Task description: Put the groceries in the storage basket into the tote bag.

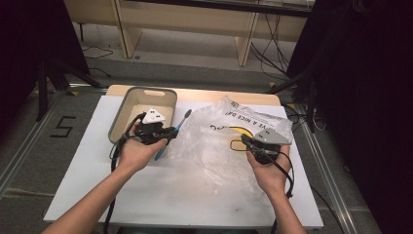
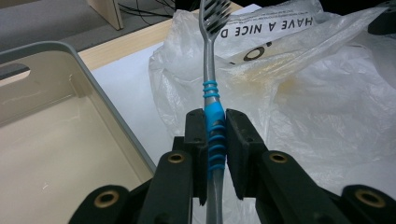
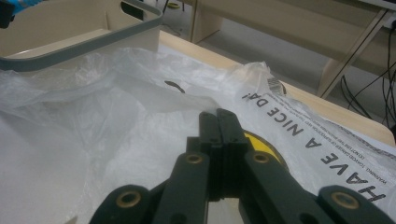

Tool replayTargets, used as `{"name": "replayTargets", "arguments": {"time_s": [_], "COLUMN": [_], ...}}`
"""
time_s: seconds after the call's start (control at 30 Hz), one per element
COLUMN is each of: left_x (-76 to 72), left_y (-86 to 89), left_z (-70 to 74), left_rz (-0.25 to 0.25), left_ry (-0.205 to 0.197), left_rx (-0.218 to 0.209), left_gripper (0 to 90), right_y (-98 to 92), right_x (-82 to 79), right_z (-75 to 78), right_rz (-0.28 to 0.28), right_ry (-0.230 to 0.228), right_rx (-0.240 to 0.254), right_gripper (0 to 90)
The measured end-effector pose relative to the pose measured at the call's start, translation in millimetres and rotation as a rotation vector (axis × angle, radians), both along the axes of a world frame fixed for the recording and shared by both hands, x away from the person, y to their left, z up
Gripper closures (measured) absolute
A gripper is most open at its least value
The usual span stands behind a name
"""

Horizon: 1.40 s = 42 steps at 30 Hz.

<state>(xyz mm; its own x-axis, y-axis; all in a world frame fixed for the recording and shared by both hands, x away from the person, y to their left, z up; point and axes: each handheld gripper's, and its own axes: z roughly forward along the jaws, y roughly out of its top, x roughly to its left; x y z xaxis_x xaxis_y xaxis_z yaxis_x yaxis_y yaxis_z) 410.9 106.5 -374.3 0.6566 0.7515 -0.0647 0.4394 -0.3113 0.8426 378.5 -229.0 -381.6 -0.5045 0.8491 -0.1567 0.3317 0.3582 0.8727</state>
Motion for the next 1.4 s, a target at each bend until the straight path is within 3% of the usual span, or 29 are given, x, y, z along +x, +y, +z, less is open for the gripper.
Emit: {"name": "replayTargets", "arguments": {"time_s": [0.93,1.4], "left_x": [-19.7,-30.1], "left_y": [-4.1,-15.8], "left_z": [-1.5,-3.8], "left_rz": [-0.044,-0.086], "left_ry": [-0.009,-0.013], "left_rx": [0.008,0.014], "left_gripper": [78.8,78.8], "right_y": [1.8,1.4], "right_x": [-0.1,-0.1], "right_z": [-0.9,-0.7], "right_rz": [0.004,0.002], "right_ry": [0.001,0.0], "right_rx": [-0.001,0.0], "right_gripper": [90.0,90.0]}}
